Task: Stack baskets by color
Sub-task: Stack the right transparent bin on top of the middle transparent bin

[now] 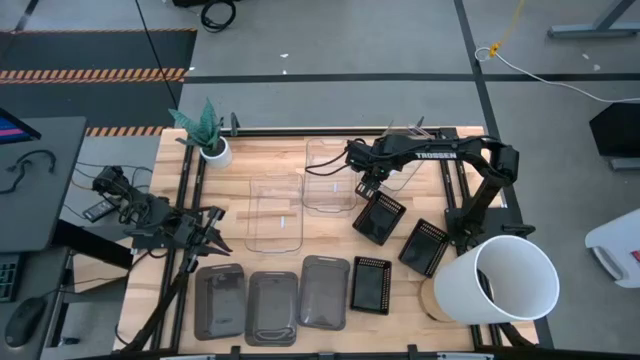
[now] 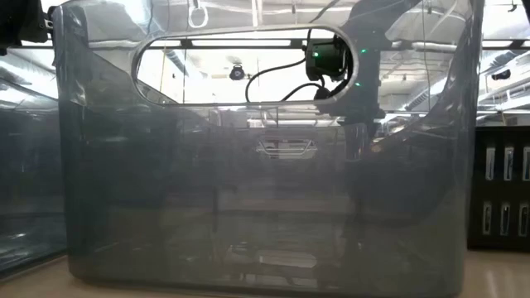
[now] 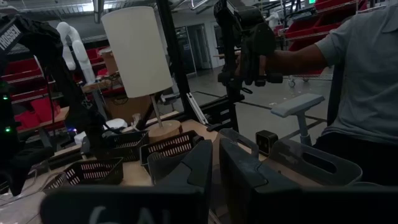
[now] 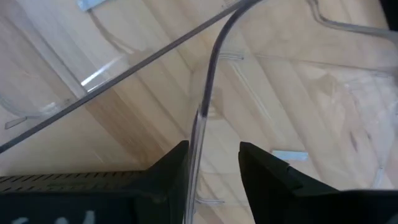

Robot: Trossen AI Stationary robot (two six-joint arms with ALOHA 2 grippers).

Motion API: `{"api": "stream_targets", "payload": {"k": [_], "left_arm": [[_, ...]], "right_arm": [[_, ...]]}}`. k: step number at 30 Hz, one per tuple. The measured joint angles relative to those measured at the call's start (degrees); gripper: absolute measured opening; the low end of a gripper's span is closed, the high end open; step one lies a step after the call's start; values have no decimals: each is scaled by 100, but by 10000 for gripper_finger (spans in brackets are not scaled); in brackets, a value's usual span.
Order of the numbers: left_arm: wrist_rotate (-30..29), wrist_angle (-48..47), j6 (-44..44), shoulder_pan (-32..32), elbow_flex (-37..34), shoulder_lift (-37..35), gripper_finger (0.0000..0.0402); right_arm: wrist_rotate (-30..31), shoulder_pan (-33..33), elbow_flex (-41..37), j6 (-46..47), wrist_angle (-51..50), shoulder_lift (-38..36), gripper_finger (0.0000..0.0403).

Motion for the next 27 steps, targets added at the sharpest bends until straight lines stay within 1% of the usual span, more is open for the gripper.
{"api": "stream_targets", "payload": {"k": [7, 16, 21, 27], "left_arm": [[2, 0, 0, 0, 0, 0, 33], [2, 0, 0, 0, 0, 0, 35], [1, 0, 0, 0, 0, 0, 38], [2, 0, 0, 2, 0, 0, 33]], "right_arm": [[-209, -76, 0, -1, -17, 22, 103], [-229, -94, 0, -2, -17, 22, 50], [-269, -94, 0, -29, -43, 20, 11], [-291, -65, 99, -73, -377, 16, 6]]}}
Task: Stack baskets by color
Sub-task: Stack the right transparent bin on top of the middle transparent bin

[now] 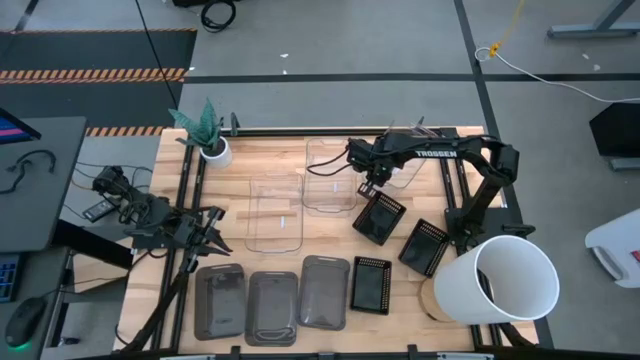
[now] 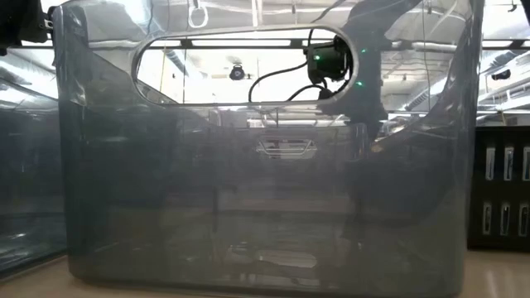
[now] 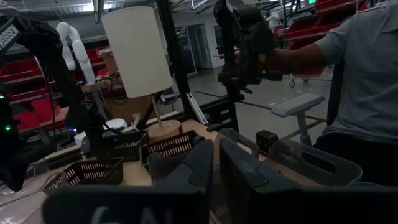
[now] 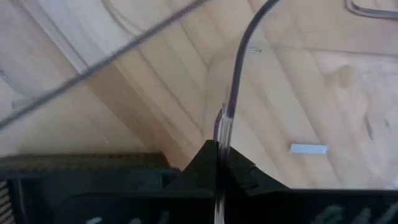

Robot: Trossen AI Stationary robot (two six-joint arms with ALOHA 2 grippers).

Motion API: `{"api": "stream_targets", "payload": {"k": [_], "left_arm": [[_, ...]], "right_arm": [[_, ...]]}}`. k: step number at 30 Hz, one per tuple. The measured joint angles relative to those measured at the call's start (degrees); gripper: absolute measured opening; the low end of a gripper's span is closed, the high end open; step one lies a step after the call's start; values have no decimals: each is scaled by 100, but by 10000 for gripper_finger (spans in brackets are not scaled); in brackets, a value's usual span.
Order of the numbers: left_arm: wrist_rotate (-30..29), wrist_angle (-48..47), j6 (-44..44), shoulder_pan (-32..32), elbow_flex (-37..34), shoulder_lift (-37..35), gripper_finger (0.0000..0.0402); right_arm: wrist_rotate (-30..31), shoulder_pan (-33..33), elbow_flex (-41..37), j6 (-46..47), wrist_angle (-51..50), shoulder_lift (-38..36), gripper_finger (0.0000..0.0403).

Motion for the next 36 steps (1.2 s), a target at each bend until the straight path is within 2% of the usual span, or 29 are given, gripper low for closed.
{"api": "stream_targets", "payload": {"k": [16, 25, 36], "left_arm": [[-1, 0, 0, 0, 0, 0, 38], [-1, 0, 0, -2, -1, 0, 34], [0, -2, 0, -1, 0, 0, 36]], "right_arm": [[1063, 754, 1619, 517, -1727, -1, 2], [1350, 1709, 2506, 594, -1713, -5, 1], [1446, 2478, 2671, 484, -951, -5, 0]]}}
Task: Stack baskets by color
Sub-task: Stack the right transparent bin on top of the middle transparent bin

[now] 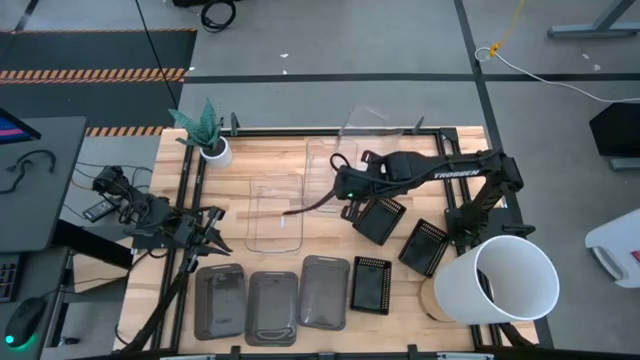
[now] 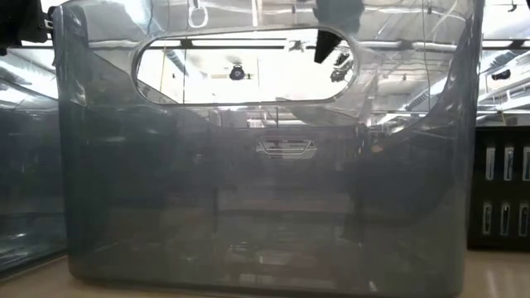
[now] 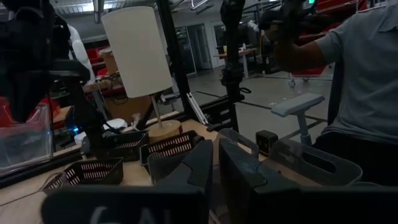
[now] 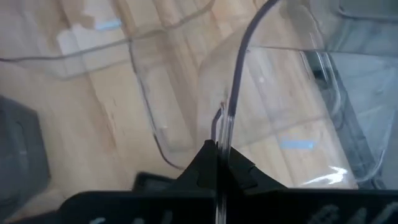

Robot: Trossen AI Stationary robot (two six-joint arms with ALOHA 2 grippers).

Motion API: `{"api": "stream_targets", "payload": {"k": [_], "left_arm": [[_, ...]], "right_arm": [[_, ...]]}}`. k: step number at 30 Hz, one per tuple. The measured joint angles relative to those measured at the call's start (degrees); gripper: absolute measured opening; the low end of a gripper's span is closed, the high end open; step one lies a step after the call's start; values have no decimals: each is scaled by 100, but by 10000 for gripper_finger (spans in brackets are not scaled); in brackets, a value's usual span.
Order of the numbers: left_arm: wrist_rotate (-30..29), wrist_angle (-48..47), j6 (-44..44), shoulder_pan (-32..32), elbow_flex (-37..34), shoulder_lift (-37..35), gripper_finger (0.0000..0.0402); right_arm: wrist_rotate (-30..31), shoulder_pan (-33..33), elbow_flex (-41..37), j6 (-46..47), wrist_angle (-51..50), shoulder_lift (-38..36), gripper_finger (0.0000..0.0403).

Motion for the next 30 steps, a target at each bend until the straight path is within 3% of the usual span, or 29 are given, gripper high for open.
{"api": "stream_targets", "payload": {"k": [16, 30], "left_arm": [[0, 0, 0, -1, 0, 0, 30], [0, -8, 0, -1, 0, -1, 39]], "right_arm": [[-194, 127, 7, -1259, 1243, 268, 0], [-705, -143, -1, -1292, 775, 1063, 2]]}}
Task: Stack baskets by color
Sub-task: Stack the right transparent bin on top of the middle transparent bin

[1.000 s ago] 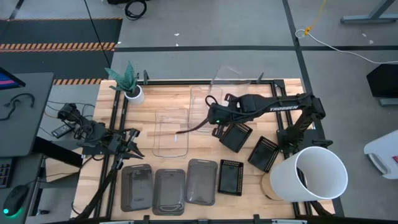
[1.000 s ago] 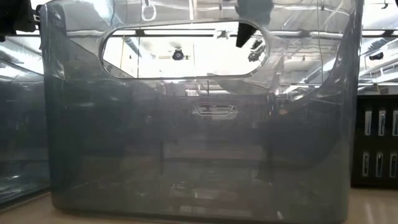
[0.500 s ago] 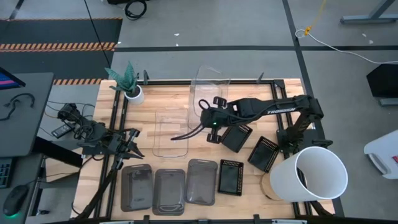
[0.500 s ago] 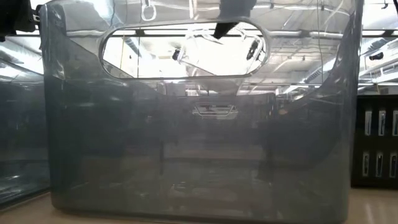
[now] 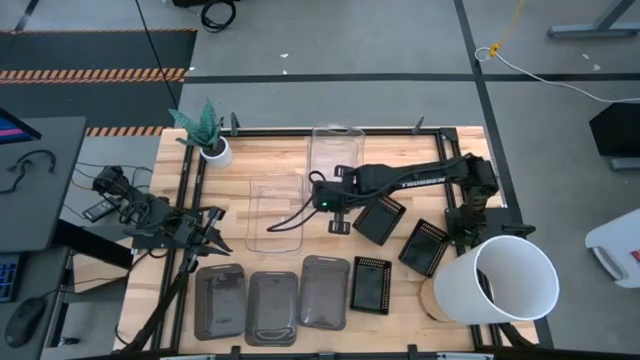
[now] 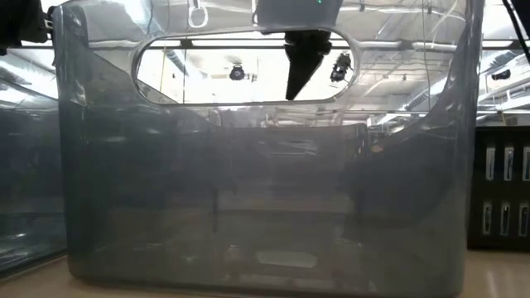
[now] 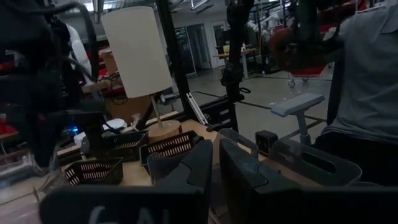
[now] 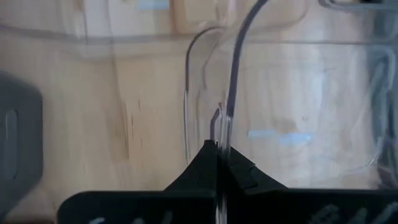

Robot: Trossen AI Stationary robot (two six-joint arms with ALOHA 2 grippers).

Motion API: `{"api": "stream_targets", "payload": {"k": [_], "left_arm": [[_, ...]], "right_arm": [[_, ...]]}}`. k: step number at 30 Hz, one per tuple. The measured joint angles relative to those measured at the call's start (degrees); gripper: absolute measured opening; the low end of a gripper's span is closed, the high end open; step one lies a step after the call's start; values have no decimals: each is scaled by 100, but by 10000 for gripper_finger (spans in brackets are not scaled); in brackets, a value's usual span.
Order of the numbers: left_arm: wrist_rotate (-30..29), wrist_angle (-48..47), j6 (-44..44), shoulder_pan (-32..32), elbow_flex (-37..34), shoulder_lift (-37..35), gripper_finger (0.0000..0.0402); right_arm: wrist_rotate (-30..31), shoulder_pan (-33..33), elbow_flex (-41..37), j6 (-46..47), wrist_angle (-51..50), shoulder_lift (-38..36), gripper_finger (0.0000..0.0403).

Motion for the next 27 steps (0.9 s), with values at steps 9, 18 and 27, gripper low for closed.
{"api": "stream_targets", "payload": {"k": [9, 18, 27], "left_arm": [[-1, -1, 0, 0, -2, 1, 30], [0, 6, 0, 0, -1, 1, 38], [0, 6, 0, 0, 0, 1, 31]], "right_arm": [[-244, -43, 1, 147, -331, 76, 12], [-359, -175, 1, 73, -328, 73, 90], [-375, -183, 0, 21, -411, -242, 155]]}}
